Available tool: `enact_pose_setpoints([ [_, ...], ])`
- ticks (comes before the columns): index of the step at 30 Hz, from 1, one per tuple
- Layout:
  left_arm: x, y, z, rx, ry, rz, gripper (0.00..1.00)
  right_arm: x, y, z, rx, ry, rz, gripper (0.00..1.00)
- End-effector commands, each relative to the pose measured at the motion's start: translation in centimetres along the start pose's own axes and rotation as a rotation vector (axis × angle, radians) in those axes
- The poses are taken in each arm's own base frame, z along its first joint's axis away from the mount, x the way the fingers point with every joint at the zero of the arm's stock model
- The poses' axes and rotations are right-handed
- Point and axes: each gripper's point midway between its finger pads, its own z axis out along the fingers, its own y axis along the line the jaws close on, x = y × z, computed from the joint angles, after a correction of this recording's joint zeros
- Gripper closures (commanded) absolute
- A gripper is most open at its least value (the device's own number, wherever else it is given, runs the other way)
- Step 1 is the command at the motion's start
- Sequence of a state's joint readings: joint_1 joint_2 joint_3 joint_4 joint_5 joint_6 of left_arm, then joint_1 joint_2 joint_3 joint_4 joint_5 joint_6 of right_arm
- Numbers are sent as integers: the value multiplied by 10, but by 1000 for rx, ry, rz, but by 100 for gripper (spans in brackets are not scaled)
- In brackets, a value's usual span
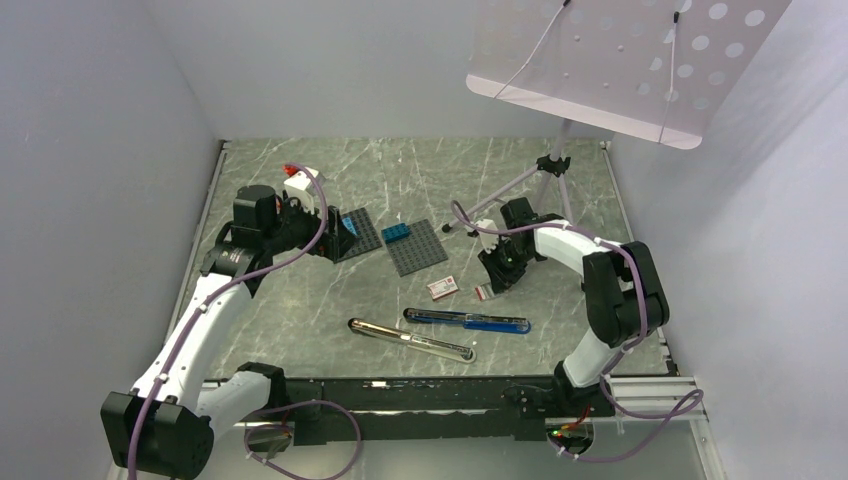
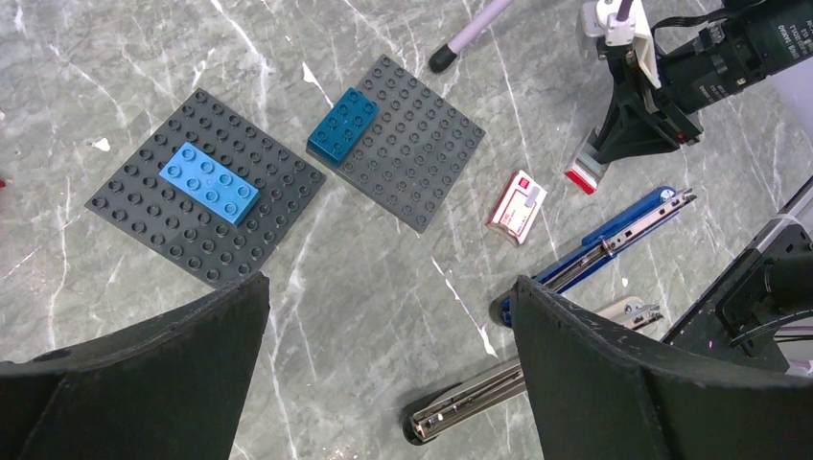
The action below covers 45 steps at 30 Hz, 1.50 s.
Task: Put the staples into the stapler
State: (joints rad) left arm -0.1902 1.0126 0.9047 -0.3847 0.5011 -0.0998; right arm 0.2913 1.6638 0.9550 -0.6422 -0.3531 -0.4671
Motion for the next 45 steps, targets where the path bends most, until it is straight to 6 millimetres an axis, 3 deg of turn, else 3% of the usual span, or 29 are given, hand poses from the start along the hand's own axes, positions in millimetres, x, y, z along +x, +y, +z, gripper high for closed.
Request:
enact_pose_setpoints([
  [1, -12, -6, -1, 31, -35, 5, 1, -14, -8, -4, 35, -21, -6, 82],
  [8, -13, -7, -1, 39, -36, 4, 1, -22, -10, -11, 66, -55, -3, 100],
  [17, -13, -16, 0, 93, -40, 6, 1, -30, -7, -19, 74, -105, -15, 100],
  [23, -11, -37, 7, 239, -40, -38, 1, -35, -2, -26, 44, -141, -11, 100],
  [28, -1, -71, 32, 425, -27, -281, 1, -34, 3, -28, -4, -161, 15, 100],
  [35, 26, -140, 93, 486, 11, -503, 2, -38, 7, -36, -35, -209, 31, 100],
  [39, 32, -171, 125, 521, 27, -636, 14, -41, 11, -40, -50, -238, 30, 100],
  [45, 50, -188, 172, 477, 54, -777, 30, -44, 13, -45, -74, -268, 51, 100],
])
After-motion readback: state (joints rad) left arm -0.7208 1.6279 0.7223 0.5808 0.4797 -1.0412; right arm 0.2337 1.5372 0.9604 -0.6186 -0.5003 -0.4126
